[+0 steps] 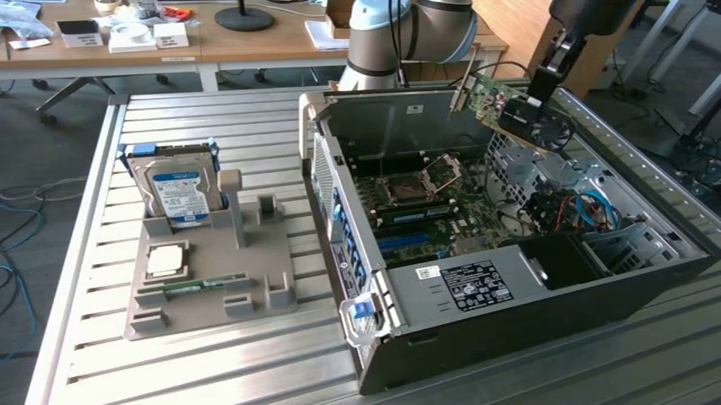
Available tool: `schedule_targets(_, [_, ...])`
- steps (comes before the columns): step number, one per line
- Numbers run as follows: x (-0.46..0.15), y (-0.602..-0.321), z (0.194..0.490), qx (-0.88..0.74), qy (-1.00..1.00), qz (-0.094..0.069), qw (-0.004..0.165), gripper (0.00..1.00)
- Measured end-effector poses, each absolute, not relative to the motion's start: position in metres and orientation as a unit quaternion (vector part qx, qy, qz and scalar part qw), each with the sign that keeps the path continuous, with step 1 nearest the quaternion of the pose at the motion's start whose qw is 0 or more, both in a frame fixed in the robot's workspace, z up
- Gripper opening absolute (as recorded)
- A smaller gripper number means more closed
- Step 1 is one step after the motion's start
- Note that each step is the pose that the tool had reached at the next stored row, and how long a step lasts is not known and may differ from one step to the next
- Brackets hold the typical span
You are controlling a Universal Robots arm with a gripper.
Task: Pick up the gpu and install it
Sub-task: 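Insert the gpu into the slot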
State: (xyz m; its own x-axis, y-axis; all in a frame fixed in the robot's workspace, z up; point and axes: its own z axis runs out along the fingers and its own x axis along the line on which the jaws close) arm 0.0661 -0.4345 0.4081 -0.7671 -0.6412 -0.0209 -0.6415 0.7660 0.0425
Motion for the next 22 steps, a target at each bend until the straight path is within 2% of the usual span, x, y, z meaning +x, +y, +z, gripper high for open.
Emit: schedule_targets(22, [0.066, -0.4344, 0.4078, -0.396, 0.918, 0.023, 0.001, 0.27])
